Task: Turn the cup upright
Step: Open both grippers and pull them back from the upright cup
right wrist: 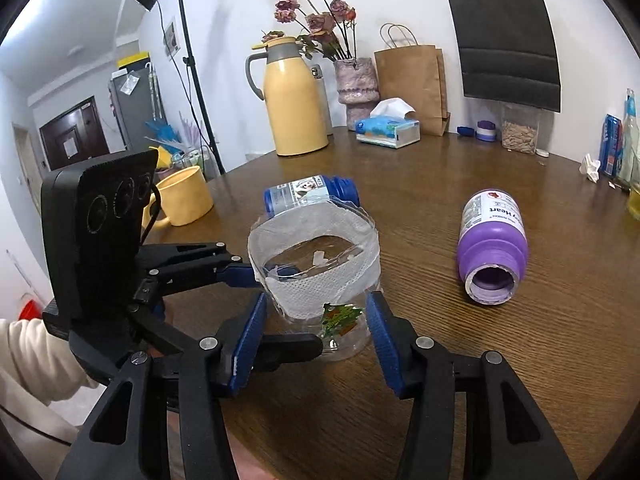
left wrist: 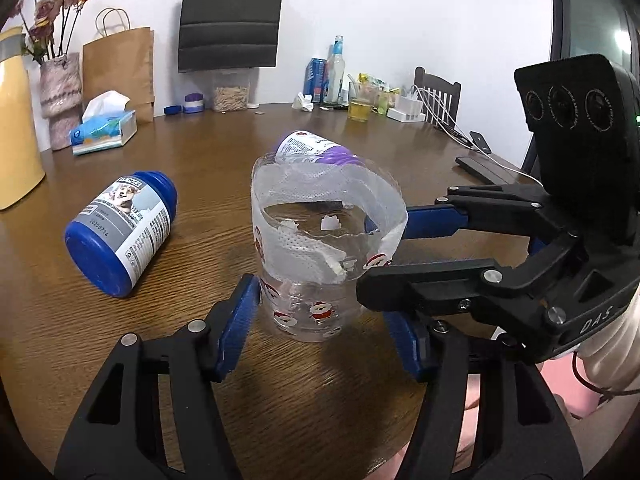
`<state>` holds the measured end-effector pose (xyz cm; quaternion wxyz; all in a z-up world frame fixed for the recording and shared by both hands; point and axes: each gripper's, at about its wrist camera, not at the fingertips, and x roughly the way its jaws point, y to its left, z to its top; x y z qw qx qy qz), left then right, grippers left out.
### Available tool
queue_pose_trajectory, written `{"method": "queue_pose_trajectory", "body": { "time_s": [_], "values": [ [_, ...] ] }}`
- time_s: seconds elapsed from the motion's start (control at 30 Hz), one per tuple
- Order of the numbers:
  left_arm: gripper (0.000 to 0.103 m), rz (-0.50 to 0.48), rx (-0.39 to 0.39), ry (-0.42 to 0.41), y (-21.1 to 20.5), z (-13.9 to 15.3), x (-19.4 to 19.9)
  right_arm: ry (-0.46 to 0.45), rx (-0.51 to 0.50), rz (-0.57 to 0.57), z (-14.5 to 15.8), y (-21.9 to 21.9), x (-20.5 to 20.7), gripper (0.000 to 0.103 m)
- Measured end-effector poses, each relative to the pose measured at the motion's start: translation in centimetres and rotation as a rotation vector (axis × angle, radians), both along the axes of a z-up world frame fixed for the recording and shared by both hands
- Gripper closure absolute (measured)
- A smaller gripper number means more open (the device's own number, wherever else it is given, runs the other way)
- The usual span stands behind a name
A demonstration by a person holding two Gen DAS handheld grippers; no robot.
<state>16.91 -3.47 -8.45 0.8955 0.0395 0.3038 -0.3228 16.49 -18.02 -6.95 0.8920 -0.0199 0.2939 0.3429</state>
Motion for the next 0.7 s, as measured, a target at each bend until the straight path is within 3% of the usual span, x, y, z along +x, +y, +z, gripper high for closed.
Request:
{"method": "queue_pose_trajectory", "body": {
  "time_s": [0.17,0.23,0.33,0.4,0.43,0.63,0.7],
  "values": [
    [0.042,0.009,0.002,-0.004,0.1,0.2,-0.3,-0.003,0.009,-0.016,0.2,-0.3,-0.2,0.047],
    [0.034,0.019,-0.001,-0.007,0.4,0.5,-0.5,-0.004,0.013,-0.028,0.5,-0.7,-0.4,0.045],
    [0.022,0.024,-0.005,-0.019,0.8,1.1,-1.4,-0.004,0.024,-0.059,1.1,-1.9,-1.0,0.032],
    [0.004,0.049,0.004,-0.030,1.3,1.8,-2.1,-0.011,0.027,-0.091,1.9,-3.0,-1.8,0.030],
    [0.000,0.082,0.013,-0.037,1.6,2.3,-2.7,-0.019,0.020,-0.113,2.3,-3.5,-2.3,0.030],
    [0.000,0.219,-0.009,-0.104,2.6,6.4,-6.8,-0.069,-0.013,-0.280,5.7,-5.1,-5.1,0.019],
    [0.000,0.352,0.024,-0.149,3.0,7.6,-8.1,-0.069,-0.010,-0.339,6.8,-5.4,-6.3,0.019]
  ]
}}
